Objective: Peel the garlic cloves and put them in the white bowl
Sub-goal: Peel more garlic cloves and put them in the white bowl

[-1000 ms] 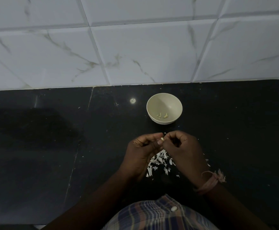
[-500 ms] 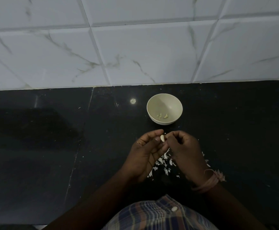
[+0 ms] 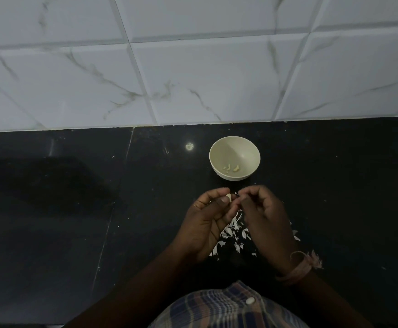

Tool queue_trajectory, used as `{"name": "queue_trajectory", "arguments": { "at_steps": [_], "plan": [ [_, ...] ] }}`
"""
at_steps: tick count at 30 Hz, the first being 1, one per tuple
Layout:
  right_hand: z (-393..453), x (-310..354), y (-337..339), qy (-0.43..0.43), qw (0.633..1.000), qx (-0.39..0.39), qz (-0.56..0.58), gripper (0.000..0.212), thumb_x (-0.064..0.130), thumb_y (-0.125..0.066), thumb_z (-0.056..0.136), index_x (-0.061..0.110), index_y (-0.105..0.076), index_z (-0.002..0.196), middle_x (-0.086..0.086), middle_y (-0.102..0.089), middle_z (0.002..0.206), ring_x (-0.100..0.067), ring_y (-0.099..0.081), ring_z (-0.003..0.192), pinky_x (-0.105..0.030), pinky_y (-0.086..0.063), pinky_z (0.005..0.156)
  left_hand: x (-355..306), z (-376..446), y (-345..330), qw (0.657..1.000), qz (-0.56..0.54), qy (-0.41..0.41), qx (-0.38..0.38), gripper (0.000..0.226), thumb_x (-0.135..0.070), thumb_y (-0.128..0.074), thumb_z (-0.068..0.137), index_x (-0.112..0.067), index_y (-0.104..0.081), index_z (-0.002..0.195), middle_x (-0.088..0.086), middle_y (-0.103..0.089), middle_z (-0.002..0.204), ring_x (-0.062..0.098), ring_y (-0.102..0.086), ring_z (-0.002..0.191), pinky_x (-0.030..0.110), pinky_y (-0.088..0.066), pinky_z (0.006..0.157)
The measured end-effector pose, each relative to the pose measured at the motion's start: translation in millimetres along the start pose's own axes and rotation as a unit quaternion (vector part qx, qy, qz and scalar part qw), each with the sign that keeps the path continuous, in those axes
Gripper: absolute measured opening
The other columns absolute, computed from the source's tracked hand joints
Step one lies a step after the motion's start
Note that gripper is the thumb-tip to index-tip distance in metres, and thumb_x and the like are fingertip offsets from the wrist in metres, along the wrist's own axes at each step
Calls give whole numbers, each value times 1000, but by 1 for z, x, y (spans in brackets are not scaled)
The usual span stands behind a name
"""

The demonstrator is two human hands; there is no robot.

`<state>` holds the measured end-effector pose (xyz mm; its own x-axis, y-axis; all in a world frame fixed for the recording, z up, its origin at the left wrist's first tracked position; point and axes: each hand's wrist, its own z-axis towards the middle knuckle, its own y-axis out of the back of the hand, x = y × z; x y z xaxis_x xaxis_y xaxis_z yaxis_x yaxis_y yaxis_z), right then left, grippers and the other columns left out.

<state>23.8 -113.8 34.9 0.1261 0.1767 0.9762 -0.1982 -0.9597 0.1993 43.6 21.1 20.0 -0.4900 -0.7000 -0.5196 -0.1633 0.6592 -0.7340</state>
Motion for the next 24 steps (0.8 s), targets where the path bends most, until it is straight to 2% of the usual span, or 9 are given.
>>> {"name": "queue_trajectory", "arguments": {
  "at_steps": [2,5,9,13,16,19,20,22,24],
  "plan": [
    [-2,3,-1,27,999,-2,-19,13,11,-62,98,20,-70,96,6,-72,86,-7,-69,79,-29,-57,72,-1,1,0,1000,-8,-3,-8,20,1,-63,87,1,-67,106,19,-74,99,23,-75,91,24,-61,75],
    [-1,3,-1,45,998,-23,-44,13,11,-65,96,22,-72,97,7,-72,93,-7,-70,90,-28,-58,81,0,2,0,1000,1,-15,-26,17,-2,-66,83,-1,-65,99,15,-74,90,18,-74,79,22,-60,70],
    [0,0,-4,52,996,-21,-62,13,12,-66,95,24,-72,97,9,-71,95,-7,-69,91,-30,-57,82,4,4,0,998,48,-30,-41,18,-7,-69,81,1,-69,96,13,-72,83,15,-70,71,20,-58,66],
    [-3,-5,-7,57,996,-15,-64,15,13,-67,93,26,-72,96,9,-71,94,-9,-69,89,-32,-57,81,5,4,2,995,88,-42,-33,21,-8,-66,86,5,-73,101,16,-74,88,16,-72,79,21,-59,73],
    [-1,-7,-5,35,998,-35,-40,20,11,-58,90,26,-71,90,6,-70,85,-12,-67,76,-34,-55,71,4,3,4,994,94,-43,-36,18,2,-58,94,3,-72,105,20,-76,97,21,-75,88,23,-60,77],
    [0,-5,0,36,997,-48,-52,34,-9,-50,85,17,-64,69,3,-60,62,-5,-51,54,-20,-40,54,4,2,4,989,126,-55,-47,18,2,-57,95,-1,-74,101,15,-76,92,18,-75,83,23,-59,74],
    [0,-3,2,38,996,-49,-56,34,-10,-48,84,16,-60,65,0,-55,59,-5,-45,50,-20,-35,50,4,2,4,987,138,-63,-49,16,1,-60,93,-2,-75,99,14,-76,89,17,-75,81,23,-59,73],
    [0,-2,3,40,997,-48,-47,30,-3,-44,83,15,-55,62,-1,-48,54,-5,-40,48,-24,-32,47,4,0,3,985,146,-76,-51,12,-4,-66,85,-4,-75,93,14,-75,86,18,-74,77,23,-59,70],
    [0,-2,3,38,997,-35,-54,22,13,-41,82,12,-53,64,3,-45,53,-7,-39,50,-27,-32,49,4,1,3,985,142,-81,-49,12,-6,-70,78,-7,-76,88,15,-74,85,18,-73,75,24,-59,68]
  ]
}}
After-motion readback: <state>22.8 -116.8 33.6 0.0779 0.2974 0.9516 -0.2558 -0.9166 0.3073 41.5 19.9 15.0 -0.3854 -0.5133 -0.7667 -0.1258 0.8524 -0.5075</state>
